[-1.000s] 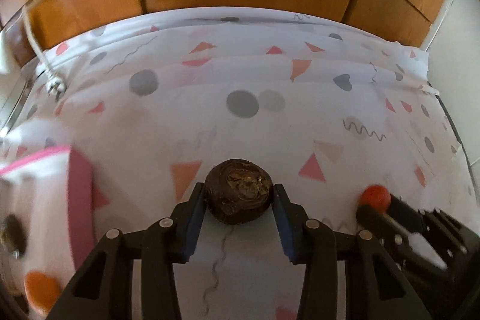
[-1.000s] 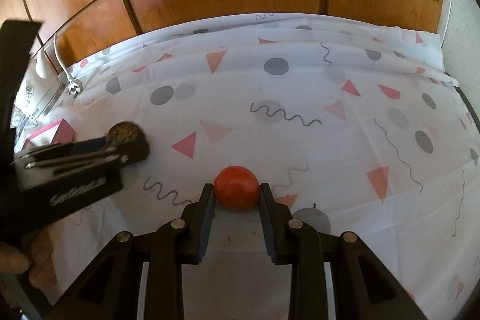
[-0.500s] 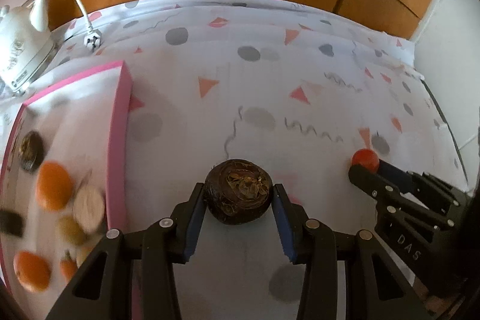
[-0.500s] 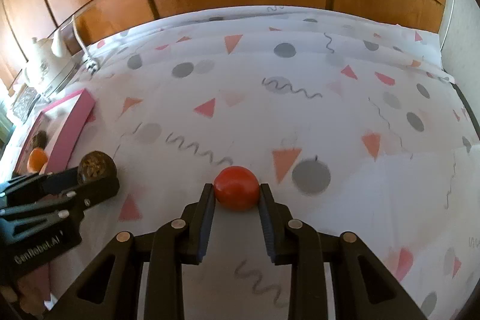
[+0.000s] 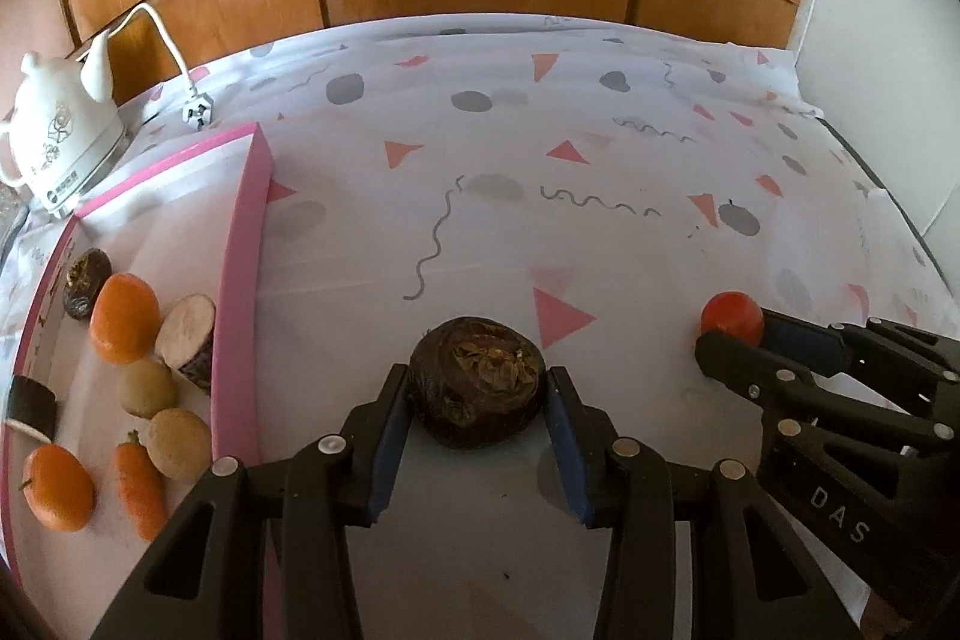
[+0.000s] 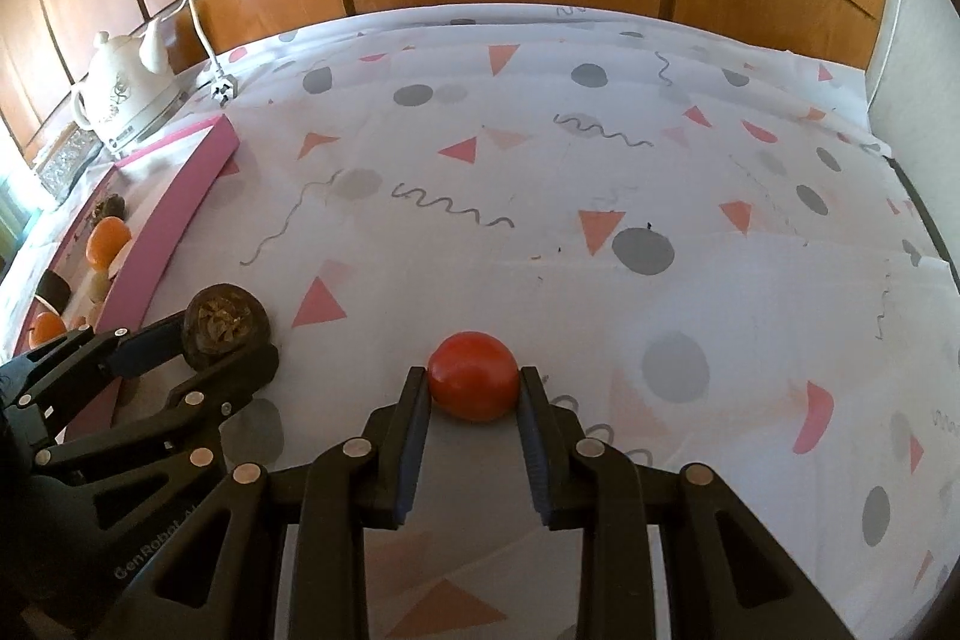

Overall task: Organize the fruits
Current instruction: 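Carry the dark fruit into the tray and open the left tool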

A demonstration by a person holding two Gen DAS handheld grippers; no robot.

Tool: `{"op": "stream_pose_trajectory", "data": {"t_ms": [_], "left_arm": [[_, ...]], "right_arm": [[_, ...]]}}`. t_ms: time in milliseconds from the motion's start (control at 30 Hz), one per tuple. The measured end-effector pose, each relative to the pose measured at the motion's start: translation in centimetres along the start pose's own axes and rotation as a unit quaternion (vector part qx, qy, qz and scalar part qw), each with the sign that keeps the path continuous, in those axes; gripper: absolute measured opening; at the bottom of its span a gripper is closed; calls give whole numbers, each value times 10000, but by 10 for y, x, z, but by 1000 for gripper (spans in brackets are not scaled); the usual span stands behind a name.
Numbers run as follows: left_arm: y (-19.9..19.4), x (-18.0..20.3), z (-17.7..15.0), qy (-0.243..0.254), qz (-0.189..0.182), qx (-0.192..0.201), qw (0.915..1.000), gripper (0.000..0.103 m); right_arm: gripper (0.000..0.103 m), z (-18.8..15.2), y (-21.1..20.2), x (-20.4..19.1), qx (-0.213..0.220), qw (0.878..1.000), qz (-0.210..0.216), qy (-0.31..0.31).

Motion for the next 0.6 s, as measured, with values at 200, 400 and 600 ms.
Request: {"op": "stream_pose_trajectory", "data": {"t_ms": [200, 400, 600], "left_arm": [[-3, -2, 0, 13, -124, 29, 9999, 44], [-25, -14, 4, -210, -117, 279, 9993, 44], [-46, -29, 6, -381, -55, 454, 9982, 44]], "right_arm": [[29, -3, 0, -2, 102, 9999, -105, -48], [29, -6, 0, -1, 213, 9997, -115, -58], [29, -7, 0, -4, 305, 9992, -217, -143]]}}
Point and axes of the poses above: each gripper's, at about its wrist camera, not at the fingertips, and y roughly the way its jaws point, x to its right, z to its top, the point moved 3 cm from there along y, roughly the way its jaws point, and after that the axes turned 15 degrees about y, right-handed, at the moved point
